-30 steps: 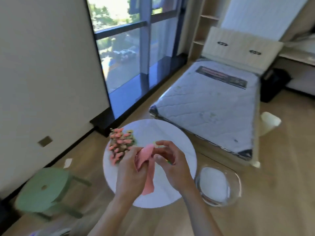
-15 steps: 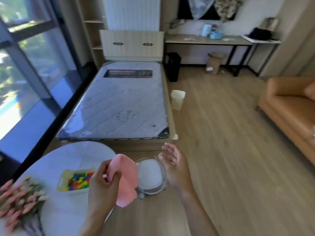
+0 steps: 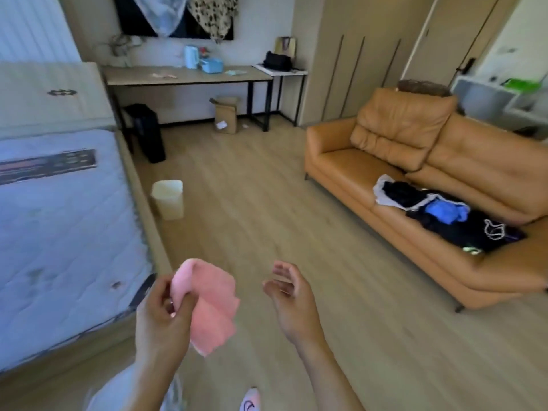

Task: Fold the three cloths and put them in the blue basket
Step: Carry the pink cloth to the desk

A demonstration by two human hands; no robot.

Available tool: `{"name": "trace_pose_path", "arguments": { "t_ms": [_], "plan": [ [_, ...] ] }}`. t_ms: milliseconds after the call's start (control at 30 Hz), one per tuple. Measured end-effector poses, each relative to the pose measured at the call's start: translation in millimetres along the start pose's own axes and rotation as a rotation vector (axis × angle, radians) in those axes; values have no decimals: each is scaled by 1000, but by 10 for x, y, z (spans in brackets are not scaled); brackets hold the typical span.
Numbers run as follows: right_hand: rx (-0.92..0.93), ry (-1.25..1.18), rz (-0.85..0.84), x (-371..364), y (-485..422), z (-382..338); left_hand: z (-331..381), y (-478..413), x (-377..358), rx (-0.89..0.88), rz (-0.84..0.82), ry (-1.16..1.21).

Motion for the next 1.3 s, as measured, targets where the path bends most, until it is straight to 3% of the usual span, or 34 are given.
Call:
{"name": "trace_pose_path", "arguments": {
  "t_ms": [300,533,900,1200,1300],
  "plan": [
    [34,2,202,1047,-1812,-424,738,-1548,-1543,-91,-145,25],
    [47,-75,213,1413,-3170,-523,1058,-2546,-2393,-120,-151,31],
    [73,-33,-8,1807,-6080,-893,1439,-4661,-3724,-57,41,98],
    [46,-90,-197,1323,-8046,-966,1500,-6348,-4167,-23,172,63],
    [58,-70,-182,1109,-8891,-944,1405,-7200,-4344,-30,192,74]
  ]
}}
Point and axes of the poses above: each hand's wrist, its own y-axis away from the middle knuckle, its own x-axis out of the back of the hand, z = x × y, the point moved 5 cm from there along -y, towards the middle knuckle, and after that the axes turned 3 degrees about -z, right-handed, at the moved point
